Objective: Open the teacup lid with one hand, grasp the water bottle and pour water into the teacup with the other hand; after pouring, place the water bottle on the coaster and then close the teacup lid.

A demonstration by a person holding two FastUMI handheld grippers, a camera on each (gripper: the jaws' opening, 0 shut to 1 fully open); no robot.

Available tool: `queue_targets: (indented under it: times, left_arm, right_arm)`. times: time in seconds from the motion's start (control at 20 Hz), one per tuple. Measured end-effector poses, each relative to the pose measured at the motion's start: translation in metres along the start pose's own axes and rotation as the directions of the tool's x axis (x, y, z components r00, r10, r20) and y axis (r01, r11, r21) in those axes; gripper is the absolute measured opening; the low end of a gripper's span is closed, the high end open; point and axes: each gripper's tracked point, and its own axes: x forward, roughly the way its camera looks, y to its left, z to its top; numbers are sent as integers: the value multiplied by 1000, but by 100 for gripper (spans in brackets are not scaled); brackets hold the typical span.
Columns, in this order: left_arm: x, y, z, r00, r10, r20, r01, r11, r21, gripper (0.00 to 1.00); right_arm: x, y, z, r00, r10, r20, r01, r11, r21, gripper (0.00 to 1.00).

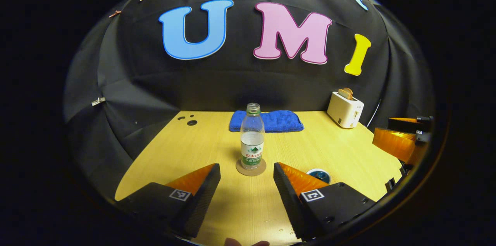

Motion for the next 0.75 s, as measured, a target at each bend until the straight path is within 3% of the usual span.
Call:
queue_targets:
  times: [0.1,0.75]
  left_arm:
    - [-9,4,6,1000,-4,5,4,1000,4,88]
    - [-29,-13,13,996,-86,17,85,995,48,88]
  right_arm:
    - [-10,0,2,1000,-16,-10,16,1000,1,97]
    - [-50,-15,15,997,-81,10,81,997,-8,97]
